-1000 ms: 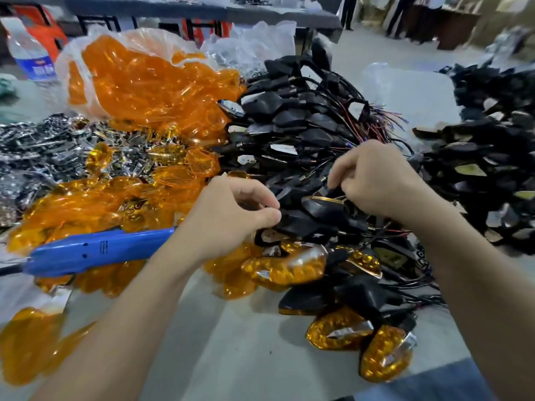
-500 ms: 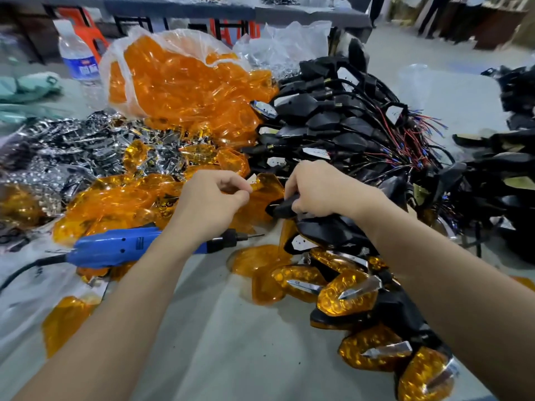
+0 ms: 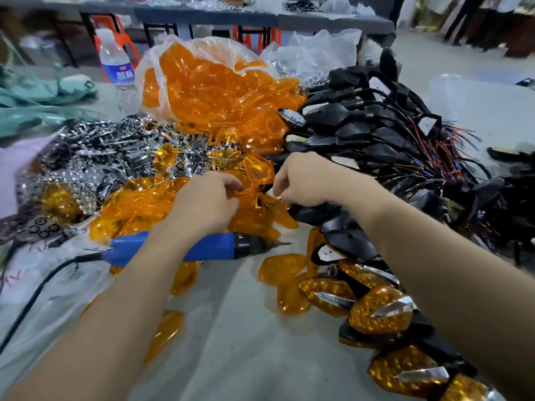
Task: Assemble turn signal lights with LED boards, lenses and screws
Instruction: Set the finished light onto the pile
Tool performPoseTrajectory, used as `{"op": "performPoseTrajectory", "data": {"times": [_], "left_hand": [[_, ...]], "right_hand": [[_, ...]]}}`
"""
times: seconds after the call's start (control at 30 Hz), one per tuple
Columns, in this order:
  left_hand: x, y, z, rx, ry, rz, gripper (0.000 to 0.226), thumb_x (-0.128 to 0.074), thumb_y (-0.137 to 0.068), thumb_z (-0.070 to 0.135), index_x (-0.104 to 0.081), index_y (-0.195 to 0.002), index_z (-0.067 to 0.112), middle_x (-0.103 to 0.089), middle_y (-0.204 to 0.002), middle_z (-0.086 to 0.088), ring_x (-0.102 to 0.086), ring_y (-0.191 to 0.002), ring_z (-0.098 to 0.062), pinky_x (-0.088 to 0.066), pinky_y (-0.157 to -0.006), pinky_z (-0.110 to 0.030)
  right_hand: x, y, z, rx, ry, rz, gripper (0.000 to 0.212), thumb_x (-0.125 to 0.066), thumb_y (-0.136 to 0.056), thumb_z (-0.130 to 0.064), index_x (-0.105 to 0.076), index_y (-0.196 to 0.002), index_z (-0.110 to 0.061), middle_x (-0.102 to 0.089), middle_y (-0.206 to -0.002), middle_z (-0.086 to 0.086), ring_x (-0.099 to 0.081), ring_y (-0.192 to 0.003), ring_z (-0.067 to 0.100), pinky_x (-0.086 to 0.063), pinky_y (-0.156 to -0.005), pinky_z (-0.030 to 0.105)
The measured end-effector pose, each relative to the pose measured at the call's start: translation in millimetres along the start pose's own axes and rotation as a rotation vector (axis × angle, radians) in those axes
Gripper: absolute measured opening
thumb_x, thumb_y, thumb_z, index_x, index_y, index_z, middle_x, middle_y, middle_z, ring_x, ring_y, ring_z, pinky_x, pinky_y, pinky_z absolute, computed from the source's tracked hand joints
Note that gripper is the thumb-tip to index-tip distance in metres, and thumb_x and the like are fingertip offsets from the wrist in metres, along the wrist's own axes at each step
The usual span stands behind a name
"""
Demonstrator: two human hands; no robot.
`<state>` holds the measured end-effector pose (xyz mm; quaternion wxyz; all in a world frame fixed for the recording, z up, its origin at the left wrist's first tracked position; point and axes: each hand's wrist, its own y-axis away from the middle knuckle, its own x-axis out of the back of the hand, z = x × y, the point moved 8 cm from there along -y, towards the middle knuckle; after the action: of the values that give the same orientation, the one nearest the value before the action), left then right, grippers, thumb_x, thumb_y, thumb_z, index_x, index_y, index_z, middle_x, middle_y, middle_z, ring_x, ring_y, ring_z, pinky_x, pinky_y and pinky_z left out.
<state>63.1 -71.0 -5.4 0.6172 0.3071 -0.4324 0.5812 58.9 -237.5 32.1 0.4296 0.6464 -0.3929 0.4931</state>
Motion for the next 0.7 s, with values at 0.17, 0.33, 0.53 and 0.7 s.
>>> {"op": "performPoseTrajectory", "data": {"times": [0.17, 0.33, 0.53, 0.7], "left_hand": [[-4.8, -1.6, 8.6, -0.08, -0.177, -0.174, 0.043, -0.069, -0.094, 0.019, -0.066, -0.134, 0.036, -0.064, -0.138, 0.006, -0.064, -0.104, -0.014, -0.054, -0.082, -0.029], [-2.5, -5.7, -0.8, -0.07, -0.008, -0.36, 0.048, -0.082, -0.087, 0.026, -0.068, -0.131, 0.034, -0.072, -0.1, 0.015, -0.065, -0.083, -0.002, -0.044, -0.063, -0.018], [20.0, -0.1, -4.0, -0.079, 0.43, -0.088, 0.038, -0.077, -0.091, 0.029, -0.07, -0.128, 0.036, -0.073, -0.111, 0.021, -0.068, -0.093, 0.006, -0.055, -0.081, -0.019], [12.3, 16.5, 5.8, 0.047, 1.166, -0.338, 0.044, -0.064, -0.102, 0.024, -0.058, -0.142, 0.043, -0.064, -0.136, 0.01, -0.066, -0.122, -0.01, -0.063, -0.087, -0.038]], "right_hand": [[-41.4, -30.1, -15.1, -0.044, 0.118, -0.003, 0.045, -0.075, -0.089, -0.041, -0.063, -0.126, -0.019, -0.066, -0.102, 0.001, -0.064, -0.089, 0.022, -0.05, -0.064, 0.031], [-53.7, -38.1, -13.4, -0.021, 0.015, -0.178, 0.046, -0.089, -0.076, -0.031, -0.054, -0.105, -0.03, -0.058, -0.094, -0.005, -0.058, -0.08, 0.015, -0.046, -0.057, 0.026], [-7.0, -35.2, -6.7, -0.066, -0.436, 0.089, 0.054, -0.095, -0.065, -0.044, -0.064, -0.107, -0.032, -0.067, -0.101, -0.006, -0.067, -0.089, 0.014, -0.056, -0.066, 0.03], [7.3, -38.0, -23.6, -0.097, -0.963, 0.169, 0.035, -0.086, -0.079, -0.049, -0.075, -0.097, -0.021, -0.076, -0.076, 0.002, -0.068, -0.063, 0.014, -0.058, -0.064, 0.033]]}}
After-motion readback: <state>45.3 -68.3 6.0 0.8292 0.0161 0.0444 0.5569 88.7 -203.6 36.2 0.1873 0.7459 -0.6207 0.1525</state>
